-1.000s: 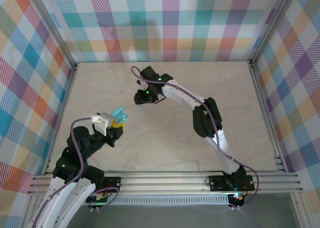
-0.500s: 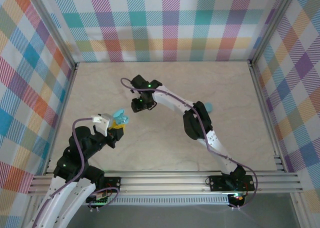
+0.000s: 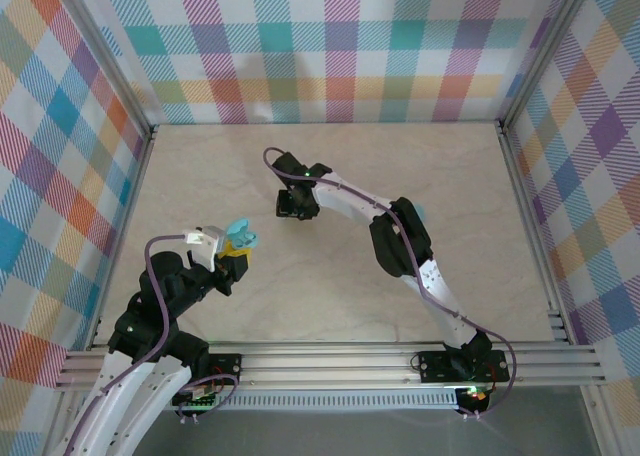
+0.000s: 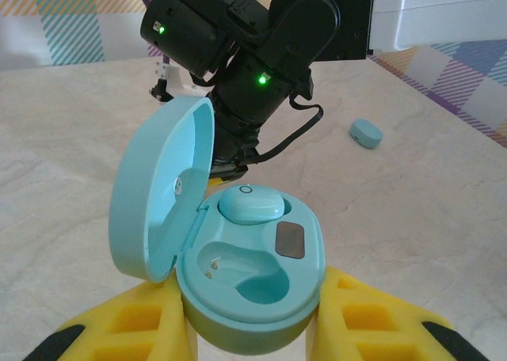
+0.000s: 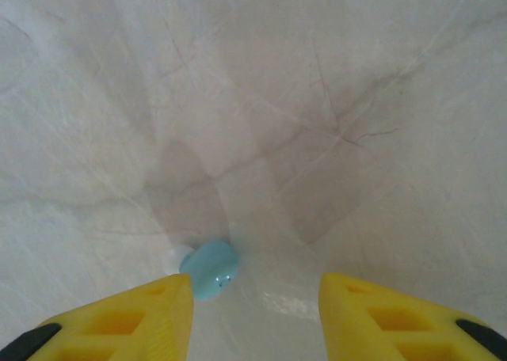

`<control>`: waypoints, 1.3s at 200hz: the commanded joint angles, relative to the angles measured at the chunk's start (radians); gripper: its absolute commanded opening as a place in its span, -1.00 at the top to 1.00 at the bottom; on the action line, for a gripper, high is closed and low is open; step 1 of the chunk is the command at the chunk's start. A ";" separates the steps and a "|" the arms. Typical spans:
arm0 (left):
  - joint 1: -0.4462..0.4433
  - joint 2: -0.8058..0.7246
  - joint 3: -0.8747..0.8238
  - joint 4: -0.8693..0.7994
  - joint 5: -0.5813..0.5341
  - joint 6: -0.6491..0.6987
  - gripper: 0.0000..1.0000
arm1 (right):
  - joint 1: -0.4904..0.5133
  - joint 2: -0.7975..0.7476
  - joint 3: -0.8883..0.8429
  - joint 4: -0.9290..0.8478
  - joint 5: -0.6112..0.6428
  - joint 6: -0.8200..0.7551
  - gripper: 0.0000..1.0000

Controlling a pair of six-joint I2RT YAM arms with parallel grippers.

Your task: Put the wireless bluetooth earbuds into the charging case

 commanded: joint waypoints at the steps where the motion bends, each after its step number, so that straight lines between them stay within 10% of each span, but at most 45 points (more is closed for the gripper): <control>1: 0.007 -0.017 0.000 0.009 0.011 -0.025 1.00 | 0.007 -0.017 0.022 0.023 0.022 0.106 0.14; 260: 0.007 -0.097 -0.003 -0.063 0.000 -0.041 1.00 | 0.013 0.035 0.041 0.006 -0.073 -0.051 0.61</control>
